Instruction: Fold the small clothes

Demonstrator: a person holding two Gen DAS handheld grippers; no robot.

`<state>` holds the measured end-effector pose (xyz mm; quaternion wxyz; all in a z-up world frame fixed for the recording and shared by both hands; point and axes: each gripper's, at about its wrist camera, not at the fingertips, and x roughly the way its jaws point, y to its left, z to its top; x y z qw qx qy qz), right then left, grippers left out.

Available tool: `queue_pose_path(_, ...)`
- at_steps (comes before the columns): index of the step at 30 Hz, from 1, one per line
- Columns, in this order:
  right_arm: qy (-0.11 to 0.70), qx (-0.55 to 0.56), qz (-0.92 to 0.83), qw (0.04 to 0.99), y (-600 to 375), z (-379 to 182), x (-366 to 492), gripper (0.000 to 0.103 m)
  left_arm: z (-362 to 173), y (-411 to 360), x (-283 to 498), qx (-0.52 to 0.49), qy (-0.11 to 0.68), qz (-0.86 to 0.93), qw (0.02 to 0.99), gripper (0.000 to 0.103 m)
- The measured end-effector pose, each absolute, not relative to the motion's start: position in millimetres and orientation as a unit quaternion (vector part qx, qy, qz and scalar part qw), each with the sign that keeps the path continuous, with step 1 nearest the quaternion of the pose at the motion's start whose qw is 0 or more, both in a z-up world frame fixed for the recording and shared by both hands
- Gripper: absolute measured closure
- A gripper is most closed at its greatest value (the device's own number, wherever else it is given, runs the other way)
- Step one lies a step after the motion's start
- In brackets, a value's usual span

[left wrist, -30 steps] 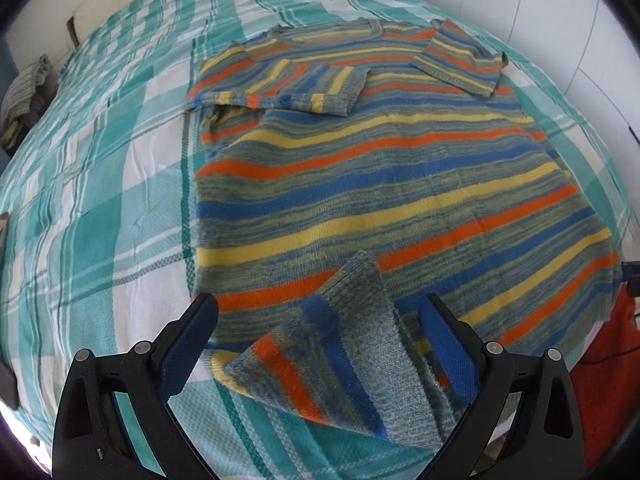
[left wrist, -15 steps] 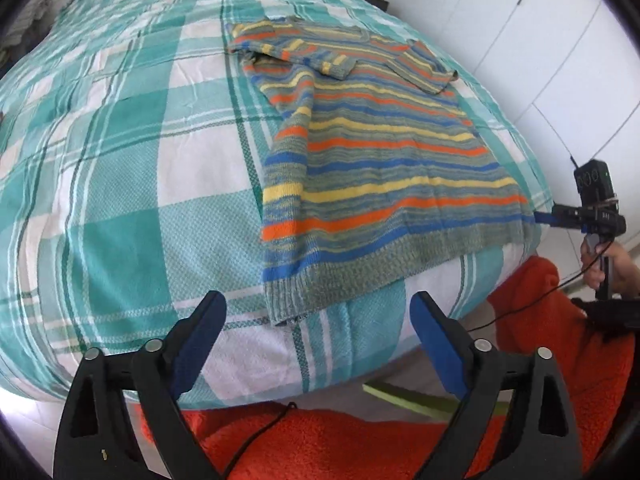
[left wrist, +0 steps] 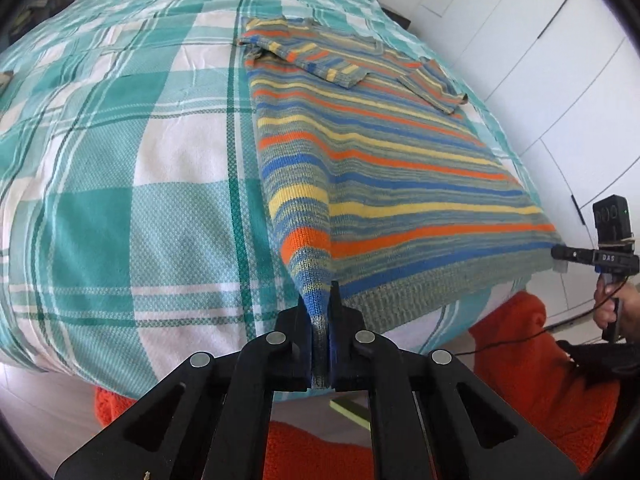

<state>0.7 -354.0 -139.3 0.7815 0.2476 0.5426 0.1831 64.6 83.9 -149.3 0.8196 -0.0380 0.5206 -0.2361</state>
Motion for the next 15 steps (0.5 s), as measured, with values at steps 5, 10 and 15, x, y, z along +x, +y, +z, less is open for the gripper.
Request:
queue_pose_path(5, 0.589, 0.218, 0.146, 0.764, -351, -176, 8, 0.099, -189, 73, 67, -0.022, 0.556, -0.205, 0.806, 0.1)
queue_pose_path(10, 0.602, 0.229, 0.118, 0.755, -356, -207, 8, 0.1, -188, 71, 67, -0.018, 0.552, -0.188, 0.812, 0.1)
queue_pose_path(15, 0.596, 0.24, 0.097, 0.76, -355, -215, 12, 0.1, -200, 61, 73, -0.007, 0.555, -0.163, 0.816, 0.098)
